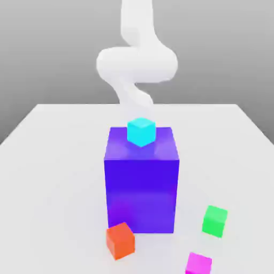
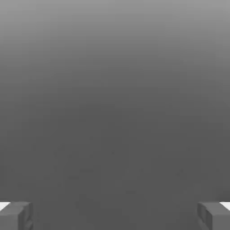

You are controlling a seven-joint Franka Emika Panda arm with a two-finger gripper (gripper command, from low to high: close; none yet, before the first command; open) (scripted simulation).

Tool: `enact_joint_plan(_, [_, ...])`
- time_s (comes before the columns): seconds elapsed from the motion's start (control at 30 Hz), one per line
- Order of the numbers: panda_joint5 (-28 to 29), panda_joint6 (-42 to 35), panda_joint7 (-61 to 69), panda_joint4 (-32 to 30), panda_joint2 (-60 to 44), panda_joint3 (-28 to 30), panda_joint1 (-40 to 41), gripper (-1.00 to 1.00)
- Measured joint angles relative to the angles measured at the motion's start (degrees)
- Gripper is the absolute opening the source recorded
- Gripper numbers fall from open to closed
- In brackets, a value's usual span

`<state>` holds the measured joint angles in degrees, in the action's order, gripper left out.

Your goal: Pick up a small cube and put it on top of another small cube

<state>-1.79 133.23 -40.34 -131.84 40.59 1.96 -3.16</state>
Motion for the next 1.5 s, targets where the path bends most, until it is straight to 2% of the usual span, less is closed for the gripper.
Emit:
enact_joint_plan(0.3, [-6.80, 5.30, 20.15, -0.21, -19.17, 5.82, -10.20, 0.00])
enact_joint_plan(0.6, [-12.01, 10.59, 38.89, -0.45, -37.82, 6.30, -15.60, 0.00])
enact_joint_plan(0.8, [-10.60, 14.82, 47.98, -0.85, -49.48, 5.11, -17.04, 0.00])
enact_joint_plan(1.0, [-4.55, 19.85, 53.01, -1.17, -60.32, 5.09, -18.57, 0.00])
enact_joint_plan(1.1, [-5.06, 24.48, 54.23, -0.01, -66.57, 4.02, -17.87, 0.00])
enact_joint_plan(1.13, [-5.29, 25.40, 54.57, 0.44, -68.54, 3.55, -17.49, -1.00])
enact_joint_plan(1.3, [-5.29, 25.24, 54.56, 0.44, -68.53, 3.54, -17.49, -1.00])
enact_joint_plan(1.33, [-4.23, 22.40, 54.72, 0.84, -69.07, 3.42, -17.42, -1.00])
enact_joint_plan(1.37, [-4.62, 24.09, 54.54, 0.62, -68.76, 3.40, -17.35, -1.00])
enact_joint_plan(1.5, [-3.54, 20.60, 53.24, -1.10, -61.90, 4.52, -18.13, -1.00])
